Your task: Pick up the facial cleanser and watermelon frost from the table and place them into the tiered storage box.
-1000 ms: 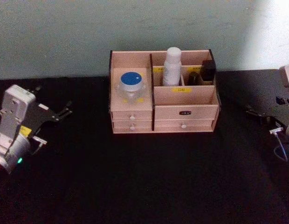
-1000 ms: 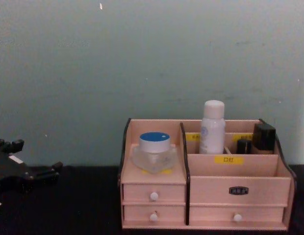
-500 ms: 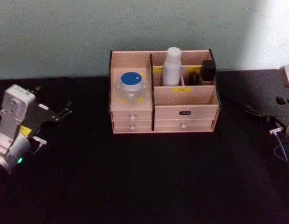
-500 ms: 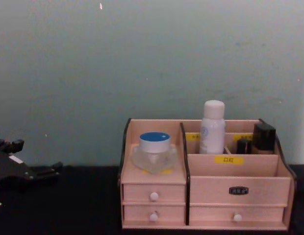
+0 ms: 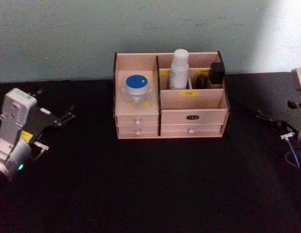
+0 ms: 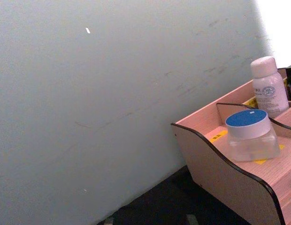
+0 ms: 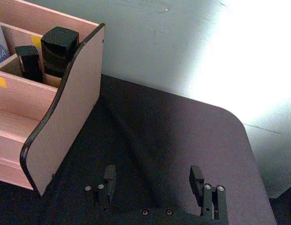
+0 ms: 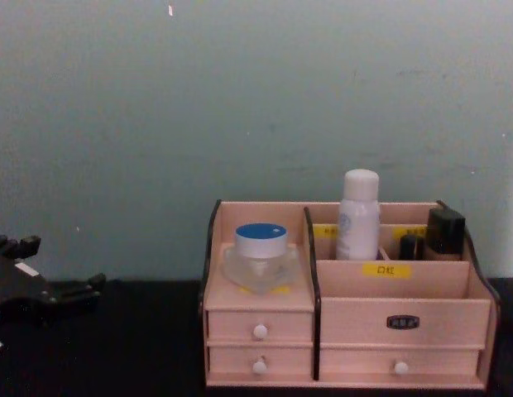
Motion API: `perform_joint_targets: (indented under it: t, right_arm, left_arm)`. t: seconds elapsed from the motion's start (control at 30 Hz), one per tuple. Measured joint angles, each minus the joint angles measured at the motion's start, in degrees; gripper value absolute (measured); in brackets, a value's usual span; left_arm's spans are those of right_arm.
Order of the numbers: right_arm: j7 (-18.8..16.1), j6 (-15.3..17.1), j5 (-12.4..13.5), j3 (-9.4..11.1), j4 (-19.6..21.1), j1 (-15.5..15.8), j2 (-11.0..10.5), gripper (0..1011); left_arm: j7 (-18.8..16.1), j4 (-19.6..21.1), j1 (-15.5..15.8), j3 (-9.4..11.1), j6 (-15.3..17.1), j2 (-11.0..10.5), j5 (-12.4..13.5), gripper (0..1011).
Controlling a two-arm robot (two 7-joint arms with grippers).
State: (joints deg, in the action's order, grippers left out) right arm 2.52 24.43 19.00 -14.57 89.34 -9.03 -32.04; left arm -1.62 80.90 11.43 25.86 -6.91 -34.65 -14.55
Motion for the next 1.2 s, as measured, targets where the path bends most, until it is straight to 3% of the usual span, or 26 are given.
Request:
perform_joint_targets:
  t: [1.2]
  right_arm:
    - [0.0,0.0,0.0,0.0,0.0,0.0,0.0,1002]
  left_arm:
    - [0.0,0.0,0.0,0.0,0.0,0.0,0.0,1001]
